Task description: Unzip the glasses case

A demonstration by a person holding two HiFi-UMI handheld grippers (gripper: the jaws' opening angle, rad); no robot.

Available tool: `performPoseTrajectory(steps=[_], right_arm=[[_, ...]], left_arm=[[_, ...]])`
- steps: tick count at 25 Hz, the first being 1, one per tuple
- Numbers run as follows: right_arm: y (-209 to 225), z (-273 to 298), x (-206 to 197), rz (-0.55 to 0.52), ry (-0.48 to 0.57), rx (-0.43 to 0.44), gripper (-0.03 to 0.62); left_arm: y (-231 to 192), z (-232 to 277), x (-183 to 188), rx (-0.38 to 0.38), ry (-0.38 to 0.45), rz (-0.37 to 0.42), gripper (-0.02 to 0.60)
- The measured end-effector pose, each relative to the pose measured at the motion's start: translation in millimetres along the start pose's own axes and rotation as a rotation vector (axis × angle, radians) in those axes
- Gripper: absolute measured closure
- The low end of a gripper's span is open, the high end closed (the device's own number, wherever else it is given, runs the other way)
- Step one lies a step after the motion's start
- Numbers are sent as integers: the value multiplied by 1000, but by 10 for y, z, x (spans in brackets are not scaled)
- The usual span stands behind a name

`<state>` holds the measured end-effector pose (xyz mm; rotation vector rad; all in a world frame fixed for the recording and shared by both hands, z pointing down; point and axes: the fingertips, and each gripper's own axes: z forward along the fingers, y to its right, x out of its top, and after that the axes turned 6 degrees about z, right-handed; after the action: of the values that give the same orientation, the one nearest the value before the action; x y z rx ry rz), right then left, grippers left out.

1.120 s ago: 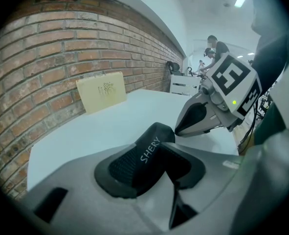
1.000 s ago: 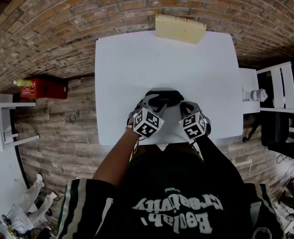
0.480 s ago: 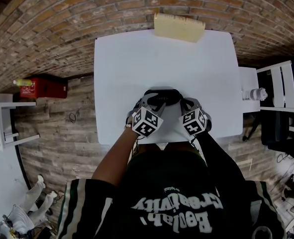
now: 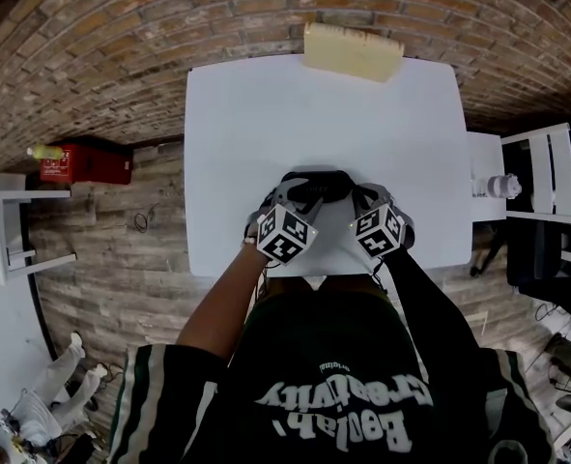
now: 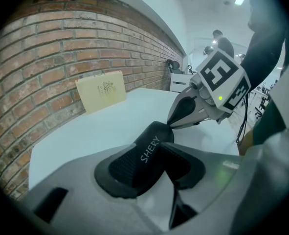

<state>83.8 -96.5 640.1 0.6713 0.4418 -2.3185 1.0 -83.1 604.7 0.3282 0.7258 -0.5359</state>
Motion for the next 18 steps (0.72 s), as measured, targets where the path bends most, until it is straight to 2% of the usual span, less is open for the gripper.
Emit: performPoseTrajectory(steps=[12, 18], right_arm=[[73, 74, 92, -101, -9, 26, 577], [112, 114, 130, -169, -8, 85, 576]], left_arm=[[-7, 7, -13, 2, -10, 5, 426], [-16, 14, -9, 6, -12, 2, 428]])
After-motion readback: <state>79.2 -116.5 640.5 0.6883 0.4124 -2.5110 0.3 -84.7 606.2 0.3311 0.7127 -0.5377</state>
